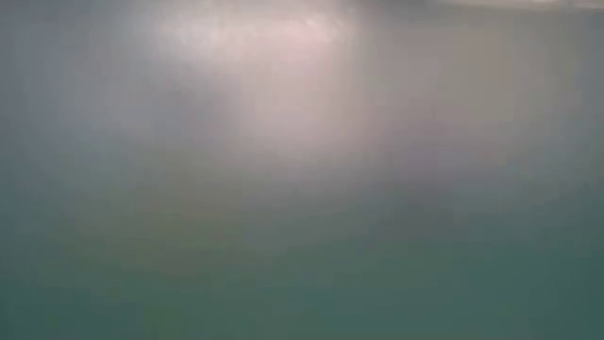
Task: Sort silverware by color (type)
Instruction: Put the top left purple spoon into the green bin
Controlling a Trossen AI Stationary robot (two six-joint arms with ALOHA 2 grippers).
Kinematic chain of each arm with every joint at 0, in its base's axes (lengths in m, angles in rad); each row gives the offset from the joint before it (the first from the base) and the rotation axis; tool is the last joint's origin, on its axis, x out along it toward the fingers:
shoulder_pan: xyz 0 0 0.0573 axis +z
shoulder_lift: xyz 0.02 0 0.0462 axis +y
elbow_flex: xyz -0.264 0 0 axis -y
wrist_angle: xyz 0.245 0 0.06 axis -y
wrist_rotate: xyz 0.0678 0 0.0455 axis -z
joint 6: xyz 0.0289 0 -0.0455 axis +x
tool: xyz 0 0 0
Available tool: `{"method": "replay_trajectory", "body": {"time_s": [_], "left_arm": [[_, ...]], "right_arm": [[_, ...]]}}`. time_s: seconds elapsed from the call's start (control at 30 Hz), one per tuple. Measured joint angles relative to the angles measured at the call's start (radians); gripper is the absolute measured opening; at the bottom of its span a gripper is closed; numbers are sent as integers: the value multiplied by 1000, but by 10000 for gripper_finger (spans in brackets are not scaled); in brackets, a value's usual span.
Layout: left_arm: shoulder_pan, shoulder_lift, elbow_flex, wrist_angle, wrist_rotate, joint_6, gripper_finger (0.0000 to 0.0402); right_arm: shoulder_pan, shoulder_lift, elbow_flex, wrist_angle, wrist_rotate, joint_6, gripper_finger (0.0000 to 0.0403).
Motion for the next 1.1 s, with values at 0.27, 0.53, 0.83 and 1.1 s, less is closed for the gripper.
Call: {"method": "replay_trajectory", "body": {"time_s": [0.27, 0.53, 0.83, 1.1], "left_arm": [[0, -38, 0, -86, 74, -22, 118], [0, -59, 0, -122, 76, -69, 118], [0, -48, 0, -124, 76, -60, 118], [0, -43, 0, -104, 72, -19, 118]], "right_arm": [[-8, -59, 5, -134, 4, 0, 116], [-57, -125, 5, -457, 15, 136, 125], [-64, -144, -18, -1080, 111, 467, 119], [-69, -159, -169, -1269, 130, 652, 118]]}}
